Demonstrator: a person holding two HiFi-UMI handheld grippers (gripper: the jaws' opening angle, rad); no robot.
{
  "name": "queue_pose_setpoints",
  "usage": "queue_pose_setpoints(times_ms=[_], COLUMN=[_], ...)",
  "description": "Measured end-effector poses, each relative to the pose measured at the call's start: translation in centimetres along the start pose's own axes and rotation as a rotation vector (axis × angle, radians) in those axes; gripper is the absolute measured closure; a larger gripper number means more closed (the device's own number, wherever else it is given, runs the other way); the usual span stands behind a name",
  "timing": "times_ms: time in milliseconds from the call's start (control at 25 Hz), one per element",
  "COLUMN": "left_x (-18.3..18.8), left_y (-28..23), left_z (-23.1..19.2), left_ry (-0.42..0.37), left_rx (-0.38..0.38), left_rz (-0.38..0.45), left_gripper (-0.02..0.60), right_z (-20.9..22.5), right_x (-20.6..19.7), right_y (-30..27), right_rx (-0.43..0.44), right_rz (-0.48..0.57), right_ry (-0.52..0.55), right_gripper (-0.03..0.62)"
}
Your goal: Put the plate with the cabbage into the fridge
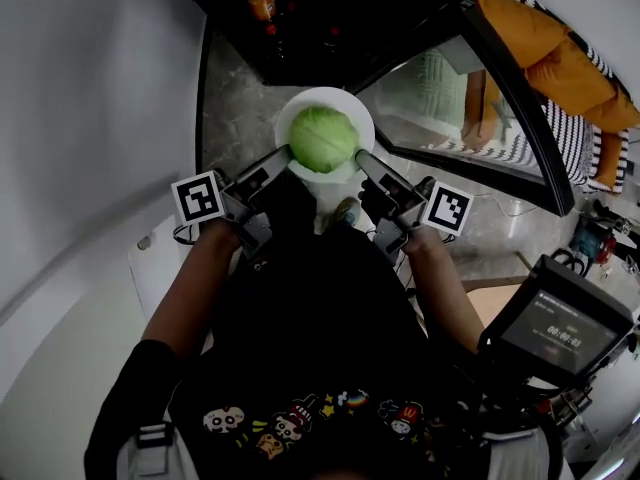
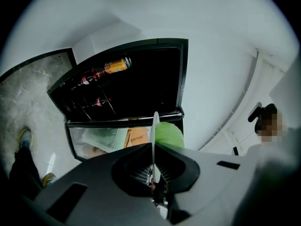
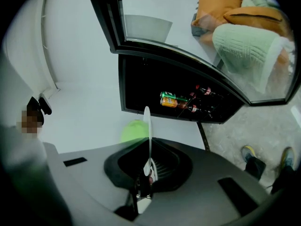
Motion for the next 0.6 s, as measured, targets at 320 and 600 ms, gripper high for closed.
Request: queue_pose_setpoints(times_ms=[320, 600], left_x=[-1.3, 0.0], left_y=[0.6, 0.1], left_z=[-0.3, -0.4], left_ry=[0.007, 0.028], left_rx=[0.021, 0.034], left_rz=[0.041, -0.023], left_gripper=[0.572, 0.572], right_z=[0.8, 1.1], right_x=[-0.9, -0.5], right_y=[0.0, 0.0], right_rx=[0.04, 0.029], right_rz=[-0.028, 0.051], right_ry=[-0.031, -0.07], right_gripper=[0.574, 0.574])
Point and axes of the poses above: the fingertips, and each gripper's own axes: y backward along the fingers, z to its right, x out of its top, the point moved 3 cm from there along y, backward along the fingers, and after that the axes turned 15 degrees about -z, right-handed, at the moved point
